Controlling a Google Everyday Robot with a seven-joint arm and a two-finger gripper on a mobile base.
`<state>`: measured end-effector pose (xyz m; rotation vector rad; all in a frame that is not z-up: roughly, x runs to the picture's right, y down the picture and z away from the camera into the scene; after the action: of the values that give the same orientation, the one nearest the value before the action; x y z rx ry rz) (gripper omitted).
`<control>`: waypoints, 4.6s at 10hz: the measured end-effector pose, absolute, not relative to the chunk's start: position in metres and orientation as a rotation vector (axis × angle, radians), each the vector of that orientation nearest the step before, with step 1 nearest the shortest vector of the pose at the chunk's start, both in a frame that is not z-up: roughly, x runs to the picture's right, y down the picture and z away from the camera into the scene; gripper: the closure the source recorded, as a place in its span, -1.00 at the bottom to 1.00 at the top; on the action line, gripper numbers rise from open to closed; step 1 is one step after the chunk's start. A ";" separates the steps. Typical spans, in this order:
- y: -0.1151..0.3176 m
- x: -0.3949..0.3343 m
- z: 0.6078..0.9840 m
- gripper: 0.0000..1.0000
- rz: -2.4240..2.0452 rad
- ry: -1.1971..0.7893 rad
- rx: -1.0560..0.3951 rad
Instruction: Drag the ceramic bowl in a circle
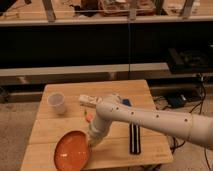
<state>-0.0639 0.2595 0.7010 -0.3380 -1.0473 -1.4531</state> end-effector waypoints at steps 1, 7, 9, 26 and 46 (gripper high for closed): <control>0.259 -0.058 0.704 1.00 -1.413 -1.032 -0.369; 0.215 -0.063 0.754 1.00 -1.263 -0.977 -0.436; 0.200 -0.077 0.758 1.00 -1.265 -0.972 -0.421; 0.258 -0.020 0.759 1.00 -1.295 -0.946 -0.559; 0.267 -0.022 0.751 1.00 -1.366 -1.019 -0.580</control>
<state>-0.0221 0.2673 0.7510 -0.5797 -1.0193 -1.3656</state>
